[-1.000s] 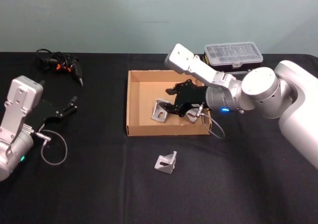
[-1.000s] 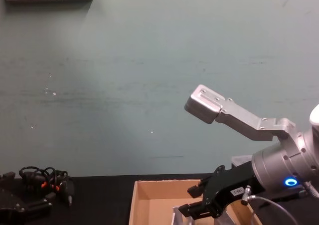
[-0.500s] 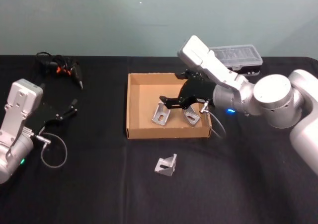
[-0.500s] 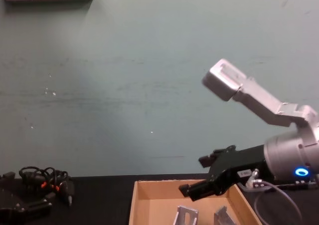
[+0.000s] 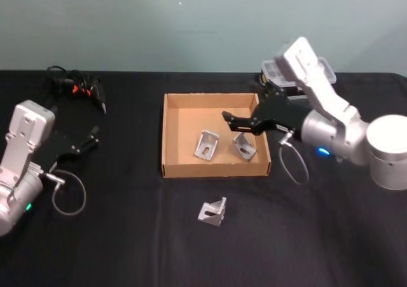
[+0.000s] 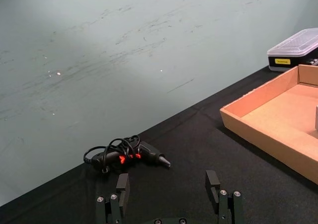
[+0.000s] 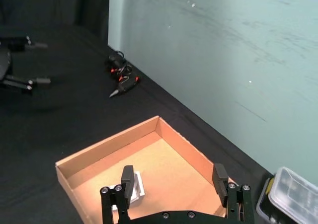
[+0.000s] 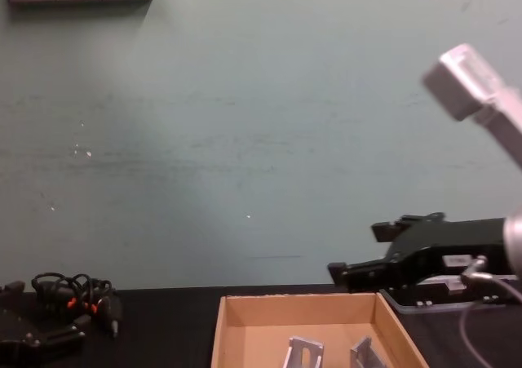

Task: Use one hand to pick up the angle iron from the table and place it into the box.

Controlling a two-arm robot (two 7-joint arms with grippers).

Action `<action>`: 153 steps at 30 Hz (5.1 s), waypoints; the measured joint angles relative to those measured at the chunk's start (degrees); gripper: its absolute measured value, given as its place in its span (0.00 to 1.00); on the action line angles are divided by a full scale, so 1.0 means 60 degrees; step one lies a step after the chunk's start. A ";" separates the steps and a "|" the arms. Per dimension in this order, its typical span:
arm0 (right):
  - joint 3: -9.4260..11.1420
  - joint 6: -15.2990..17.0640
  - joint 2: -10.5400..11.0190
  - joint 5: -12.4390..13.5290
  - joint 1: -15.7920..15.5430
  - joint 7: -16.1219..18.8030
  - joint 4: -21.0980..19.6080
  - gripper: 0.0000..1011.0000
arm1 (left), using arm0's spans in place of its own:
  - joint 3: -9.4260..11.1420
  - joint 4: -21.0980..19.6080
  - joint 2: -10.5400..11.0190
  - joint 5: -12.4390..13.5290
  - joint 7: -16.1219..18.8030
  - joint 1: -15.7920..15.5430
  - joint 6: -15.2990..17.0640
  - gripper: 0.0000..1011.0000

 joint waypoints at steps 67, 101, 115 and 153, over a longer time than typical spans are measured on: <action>-0.1039 -0.0005 0.1969 0.1561 -0.2069 0.1487 -0.1475 0.99 | 0.0000 0.0000 0.0000 0.0000 0.0001 0.0000 0.0000 0.99; -0.1561 -0.0106 0.1337 0.1275 -0.1431 0.1534 -0.0642 0.99 | 0.0000 0.0000 0.0000 0.0000 0.0001 -0.0001 0.0000 0.99; -0.1559 -0.0114 0.1301 0.1267 -0.1486 0.1494 -0.0642 0.62 | 0.0000 0.0000 0.0000 0.0000 0.0000 -0.0001 0.0000 0.99; 0.0239 0.0154 0.0557 0.1434 -0.1723 -0.0990 -0.1729 0.45 | 0.0000 0.0000 0.0000 0.0000 0.0001 -0.0001 0.0000 0.99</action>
